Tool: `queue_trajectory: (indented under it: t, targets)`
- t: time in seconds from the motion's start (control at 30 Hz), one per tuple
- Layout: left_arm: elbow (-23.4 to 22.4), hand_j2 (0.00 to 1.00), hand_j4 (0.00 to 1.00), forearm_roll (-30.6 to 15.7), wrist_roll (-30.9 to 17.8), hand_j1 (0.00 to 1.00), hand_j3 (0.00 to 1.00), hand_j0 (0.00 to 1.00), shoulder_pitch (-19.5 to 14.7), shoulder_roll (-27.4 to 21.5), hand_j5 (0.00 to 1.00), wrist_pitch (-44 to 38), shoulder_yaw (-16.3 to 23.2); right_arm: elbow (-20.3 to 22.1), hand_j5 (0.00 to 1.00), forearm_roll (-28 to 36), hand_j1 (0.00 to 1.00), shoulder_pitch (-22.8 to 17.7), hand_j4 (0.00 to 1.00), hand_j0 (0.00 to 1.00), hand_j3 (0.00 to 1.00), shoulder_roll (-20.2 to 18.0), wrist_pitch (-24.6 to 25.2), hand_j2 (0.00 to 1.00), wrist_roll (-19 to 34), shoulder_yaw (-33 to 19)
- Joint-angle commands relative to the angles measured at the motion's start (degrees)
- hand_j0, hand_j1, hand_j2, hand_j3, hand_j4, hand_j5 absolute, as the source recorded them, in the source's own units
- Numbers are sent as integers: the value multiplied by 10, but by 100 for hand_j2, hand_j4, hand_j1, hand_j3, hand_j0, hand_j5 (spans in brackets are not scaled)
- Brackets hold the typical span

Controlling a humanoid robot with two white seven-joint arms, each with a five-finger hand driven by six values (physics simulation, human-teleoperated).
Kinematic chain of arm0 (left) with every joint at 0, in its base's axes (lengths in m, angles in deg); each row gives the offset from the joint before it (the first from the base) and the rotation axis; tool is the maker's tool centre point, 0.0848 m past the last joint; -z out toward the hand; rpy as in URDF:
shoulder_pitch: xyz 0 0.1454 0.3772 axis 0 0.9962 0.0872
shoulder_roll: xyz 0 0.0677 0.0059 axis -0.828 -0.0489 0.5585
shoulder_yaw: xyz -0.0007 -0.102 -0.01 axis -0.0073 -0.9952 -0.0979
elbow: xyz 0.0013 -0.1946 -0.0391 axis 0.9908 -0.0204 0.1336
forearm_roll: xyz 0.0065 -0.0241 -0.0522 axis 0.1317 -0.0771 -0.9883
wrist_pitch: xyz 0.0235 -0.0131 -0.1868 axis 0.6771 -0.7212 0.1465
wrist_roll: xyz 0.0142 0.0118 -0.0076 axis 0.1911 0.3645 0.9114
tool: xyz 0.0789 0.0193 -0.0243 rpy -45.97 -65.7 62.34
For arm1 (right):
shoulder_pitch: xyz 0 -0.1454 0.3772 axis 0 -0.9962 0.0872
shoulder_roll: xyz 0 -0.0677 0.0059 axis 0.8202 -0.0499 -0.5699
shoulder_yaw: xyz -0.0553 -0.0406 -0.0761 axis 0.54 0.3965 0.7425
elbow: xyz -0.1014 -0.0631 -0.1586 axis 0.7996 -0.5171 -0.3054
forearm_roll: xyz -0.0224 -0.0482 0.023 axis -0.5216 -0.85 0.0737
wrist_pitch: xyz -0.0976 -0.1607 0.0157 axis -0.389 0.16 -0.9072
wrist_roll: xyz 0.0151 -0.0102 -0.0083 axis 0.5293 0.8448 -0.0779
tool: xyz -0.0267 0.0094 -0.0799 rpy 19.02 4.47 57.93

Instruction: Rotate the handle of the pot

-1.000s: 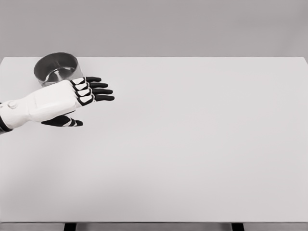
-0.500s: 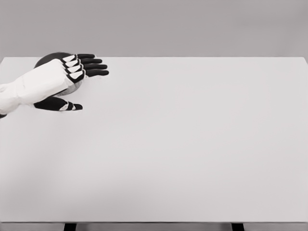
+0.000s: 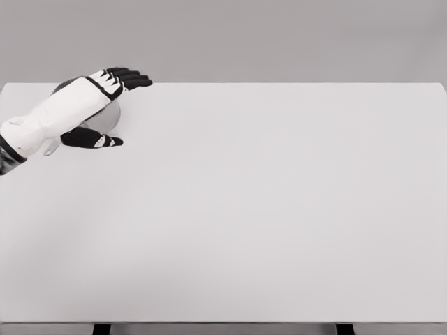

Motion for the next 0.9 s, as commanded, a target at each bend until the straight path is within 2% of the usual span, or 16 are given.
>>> queue_trajectory:
  t: [0.0, 0.23, 0.27, 0.33, 0.37, 0.4, 0.47, 0.63, 0.8, 0.83, 0.87]
  targets:
    - [17, 100, 100, 13, -3, 100, 100, 100, -1, -1, 100, -16, 11, 0, 100, 0, 100, -1, 100, 100, 100, 0, 0, 100, 0, 0]
    - [21, 100, 100, 4, -4, 100, 100, 100, -3, -12, 100, -9, 15, 0, 100, 0, 100, 0, 100, 100, 100, 0, 0, 100, 1, 0]
    - [21, 100, 100, 4, -3, 100, 100, 100, -9, -30, 100, -9, 40, 0, 100, 0, 100, -1, 100, 100, 100, 0, 0, 100, 0, 0]
    - [21, 100, 100, -2, -3, 100, 100, 100, -68, -58, 100, -9, 122, 0, 100, 0, 100, 0, 100, 100, 100, 0, 0, 100, 0, 0]
    - [21, 100, 100, -4, -3, 100, 100, 100, -100, -64, 100, -9, 181, 0, 100, 0, 100, -1, 100, 100, 100, 0, 0, 100, 0, 0]
    - [21, 100, 100, -4, -4, 100, 100, 100, -147, -83, 100, -9, 247, 0, 100, 0, 100, -1, 100, 100, 100, 0, 0, 100, 1, 0]
    - [21, 100, 100, -3, -3, 100, 100, 100, -194, -84, 100, -9, 297, 0, 100, 0, 100, 0, 100, 100, 100, 0, 0, 100, 0, 0]
    - [21, 100, 100, -2, -3, 100, 100, 100, -237, -69, 100, -9, 294, 0, 100, 0, 100, -1, 100, 100, 100, 0, 0, 100, 0, 0]
    - [21, 100, 100, 2, -3, 100, 100, 100, -246, -70, 100, -11, 292, 0, 100, -1, 100, -1, 100, 100, 100, 0, 0, 100, 0, 0]
    - [21, 100, 100, 3, 0, 100, 100, 100, -247, -72, 100, -11, 285, 0, 100, -1, 100, -1, 100, 100, 100, 0, 0, 100, 0, 0]
    - [21, 100, 100, 4, -2, 100, 100, 100, -246, -77, 100, -13, 253, 0, 100, 0, 100, -1, 100, 100, 100, 0, 0, 100, 1, 0]
